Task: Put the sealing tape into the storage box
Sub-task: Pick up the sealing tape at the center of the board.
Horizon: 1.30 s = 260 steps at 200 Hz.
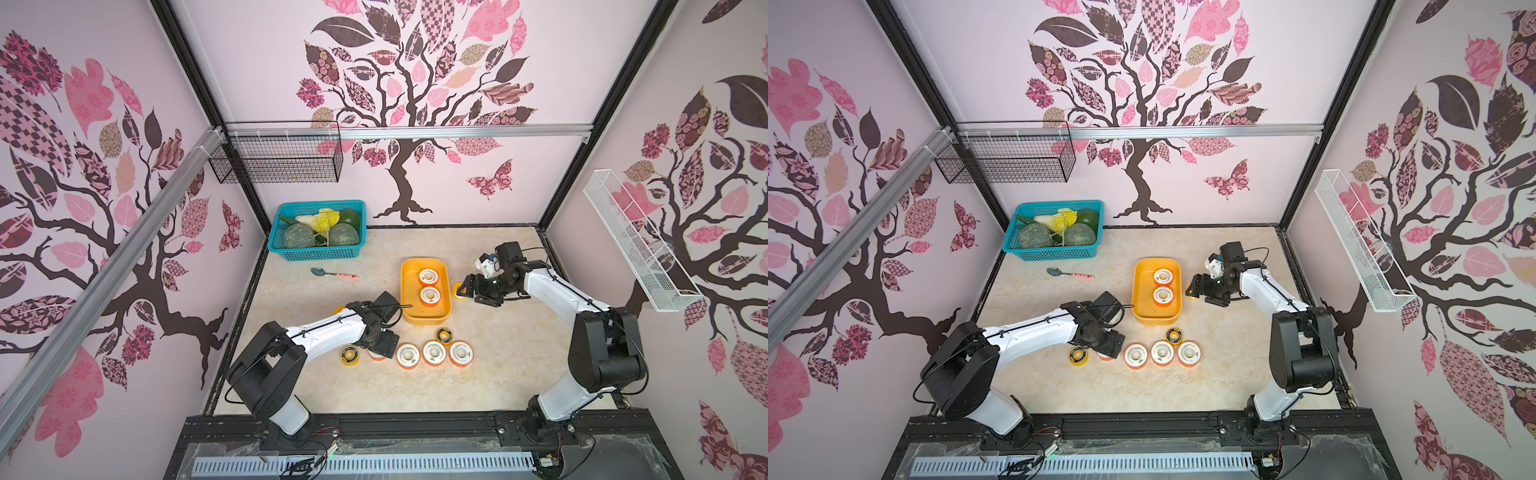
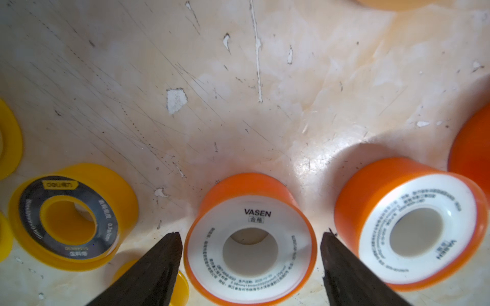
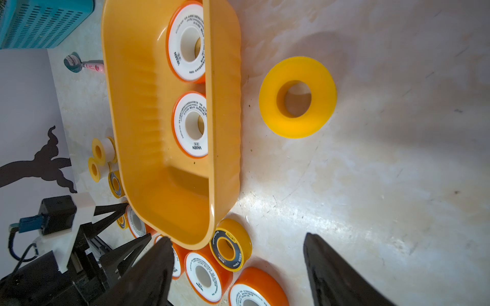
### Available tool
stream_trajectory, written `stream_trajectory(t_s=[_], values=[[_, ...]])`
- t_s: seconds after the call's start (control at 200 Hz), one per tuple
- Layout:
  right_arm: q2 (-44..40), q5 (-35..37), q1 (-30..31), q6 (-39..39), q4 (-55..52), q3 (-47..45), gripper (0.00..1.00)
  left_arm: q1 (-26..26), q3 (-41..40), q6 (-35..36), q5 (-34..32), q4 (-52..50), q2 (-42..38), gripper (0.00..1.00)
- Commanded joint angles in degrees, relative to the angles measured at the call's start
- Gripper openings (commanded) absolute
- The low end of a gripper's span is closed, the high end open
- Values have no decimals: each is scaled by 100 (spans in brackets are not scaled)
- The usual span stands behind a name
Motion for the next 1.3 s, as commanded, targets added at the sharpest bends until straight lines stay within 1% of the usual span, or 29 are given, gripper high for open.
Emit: stream_trajectory(t_s=[0.0, 0.07, 0.24, 0.37, 0.67, 0.77, 0.96, 1.296], values=[[132, -68, -30, -72, -65, 107, 81, -39, 107, 35, -84, 32, 55, 87], [134, -78, -28, -68, -68, 114, 81, -39, 106, 17, -101, 44, 86, 86], [132, -91, -23, -91, -100, 116, 81, -41, 141, 0, -212, -10, 178, 80], [132, -100, -27, -88, -102, 118, 81, -54, 145, -19, -303, -37, 204, 79], [184, -178, -20, -74, -80, 112, 82, -48, 130, -55, -444, -46, 16, 70], [202, -235, -20, -60, -45, 123, 81, -49, 95, -70, -464, 0, -123, 69], [370, -379, 52, -73, -32, 289, 72, -48, 181, -95, -533, -95, -285, 69], [966, -303, 305, -88, -79, 953, 47, -14, 493, -15, -566, -350, -497, 70]])
